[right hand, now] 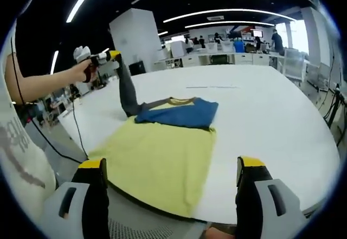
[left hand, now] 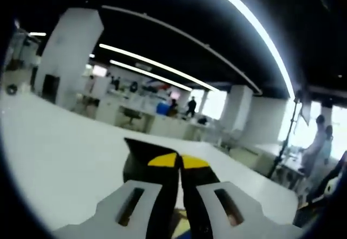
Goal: Fold the garment on the visible template until the final outline fits inside the template.
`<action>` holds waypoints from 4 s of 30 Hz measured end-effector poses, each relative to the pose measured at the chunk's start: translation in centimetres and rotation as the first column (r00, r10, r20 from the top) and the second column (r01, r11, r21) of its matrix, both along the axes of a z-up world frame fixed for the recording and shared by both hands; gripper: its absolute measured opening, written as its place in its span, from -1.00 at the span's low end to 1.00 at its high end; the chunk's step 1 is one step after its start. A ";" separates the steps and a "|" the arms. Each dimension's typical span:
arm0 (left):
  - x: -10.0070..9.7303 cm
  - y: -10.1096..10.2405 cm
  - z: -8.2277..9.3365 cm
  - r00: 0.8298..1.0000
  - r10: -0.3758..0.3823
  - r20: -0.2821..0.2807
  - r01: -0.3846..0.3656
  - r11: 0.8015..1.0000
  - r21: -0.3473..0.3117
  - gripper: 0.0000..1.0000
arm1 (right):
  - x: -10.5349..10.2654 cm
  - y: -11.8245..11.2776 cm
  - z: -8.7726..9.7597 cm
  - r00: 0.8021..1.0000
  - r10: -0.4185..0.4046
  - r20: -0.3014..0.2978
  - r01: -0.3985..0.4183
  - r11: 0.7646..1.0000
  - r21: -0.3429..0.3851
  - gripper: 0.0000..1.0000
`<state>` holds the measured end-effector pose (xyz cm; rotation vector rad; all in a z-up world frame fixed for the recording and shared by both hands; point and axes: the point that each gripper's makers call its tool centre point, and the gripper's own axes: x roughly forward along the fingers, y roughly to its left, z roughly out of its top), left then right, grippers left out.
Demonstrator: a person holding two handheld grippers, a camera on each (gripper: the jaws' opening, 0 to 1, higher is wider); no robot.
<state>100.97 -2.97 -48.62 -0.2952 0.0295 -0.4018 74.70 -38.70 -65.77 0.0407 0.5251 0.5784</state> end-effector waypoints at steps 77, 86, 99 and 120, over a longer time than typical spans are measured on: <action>-5.0 -29.8 -20.9 0.759 -0.483 -0.437 0.578 0.809 0.108 0.42 | -0.2 -3.7 -1.8 0.993 -0.101 -0.053 0.102 0.994 0.024 0.93; -5.9 -27.1 -19.7 0.802 -0.444 -0.399 0.517 0.851 0.094 0.99 | 0.4 -2.4 -1.6 0.998 -0.056 -0.039 0.057 0.998 0.028 0.93; -8.9 -24.1 -16.5 0.828 -0.439 -0.348 0.507 0.852 0.131 1.00 | 1.5 -1.3 -1.5 1.000 -0.021 -0.023 0.021 0.999 0.035 0.93; -14.8 -12.0 -11.5 0.933 -0.227 -0.278 0.264 0.959 0.106 1.00 | 3.1 1.0 0.0 0.998 0.062 0.021 -0.063 0.997 0.043 0.95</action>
